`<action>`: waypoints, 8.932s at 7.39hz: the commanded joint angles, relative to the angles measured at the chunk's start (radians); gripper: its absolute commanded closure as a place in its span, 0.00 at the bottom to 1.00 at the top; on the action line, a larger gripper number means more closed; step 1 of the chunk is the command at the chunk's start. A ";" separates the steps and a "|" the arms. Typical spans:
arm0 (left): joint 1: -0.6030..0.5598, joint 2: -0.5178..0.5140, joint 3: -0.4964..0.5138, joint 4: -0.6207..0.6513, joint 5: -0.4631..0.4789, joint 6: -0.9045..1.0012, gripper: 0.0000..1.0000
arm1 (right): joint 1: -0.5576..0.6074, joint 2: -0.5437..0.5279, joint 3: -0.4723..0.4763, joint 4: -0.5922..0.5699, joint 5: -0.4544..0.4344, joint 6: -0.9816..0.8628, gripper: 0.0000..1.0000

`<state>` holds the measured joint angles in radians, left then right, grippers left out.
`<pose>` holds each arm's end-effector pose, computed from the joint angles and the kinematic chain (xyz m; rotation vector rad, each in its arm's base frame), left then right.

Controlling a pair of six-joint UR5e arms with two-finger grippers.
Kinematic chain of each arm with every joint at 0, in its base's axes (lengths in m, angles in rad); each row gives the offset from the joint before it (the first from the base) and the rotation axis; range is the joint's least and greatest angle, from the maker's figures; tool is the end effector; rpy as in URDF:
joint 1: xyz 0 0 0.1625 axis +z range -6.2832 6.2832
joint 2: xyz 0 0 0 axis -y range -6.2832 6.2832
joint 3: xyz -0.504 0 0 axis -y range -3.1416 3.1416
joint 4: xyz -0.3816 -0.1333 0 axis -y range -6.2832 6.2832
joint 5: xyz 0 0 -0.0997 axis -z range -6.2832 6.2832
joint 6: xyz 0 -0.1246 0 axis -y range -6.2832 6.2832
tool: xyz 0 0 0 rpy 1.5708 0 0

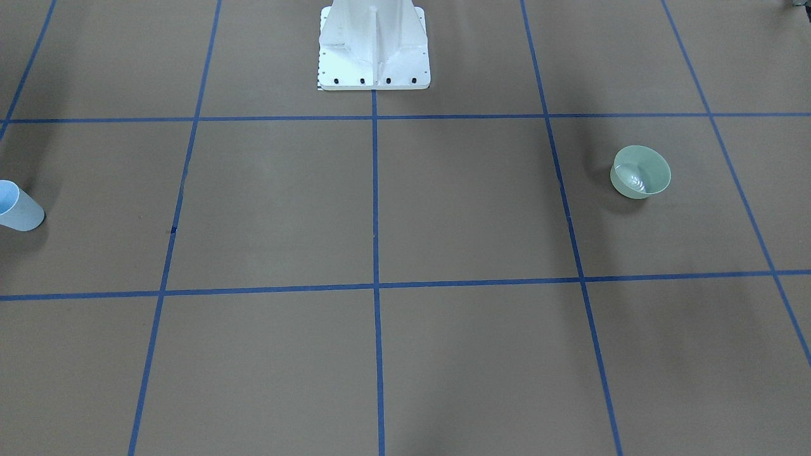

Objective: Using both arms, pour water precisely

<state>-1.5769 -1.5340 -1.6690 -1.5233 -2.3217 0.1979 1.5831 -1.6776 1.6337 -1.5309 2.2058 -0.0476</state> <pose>-0.0511 -0.4630 0.7324 0.0898 0.7468 0.1879 0.0646 -0.4260 0.7811 0.0152 -0.6349 -0.0328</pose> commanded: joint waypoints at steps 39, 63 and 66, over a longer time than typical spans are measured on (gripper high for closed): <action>0.673 0.106 -0.151 -0.742 0.078 -0.894 1.00 | -0.002 0.001 0.032 0.195 0.041 -0.003 0.00; 0.762 -0.503 -0.244 0.050 0.318 -0.813 0.00 | -0.041 -0.002 0.145 0.192 0.133 0.275 0.00; 0.409 -0.260 -0.276 0.049 0.164 -0.273 0.00 | -0.180 -0.065 0.343 0.192 0.121 0.594 0.00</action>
<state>-1.0036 -1.8955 -1.9380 -1.4767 -2.0896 -0.3227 1.4683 -1.7132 1.8857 -1.3391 2.3344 0.4035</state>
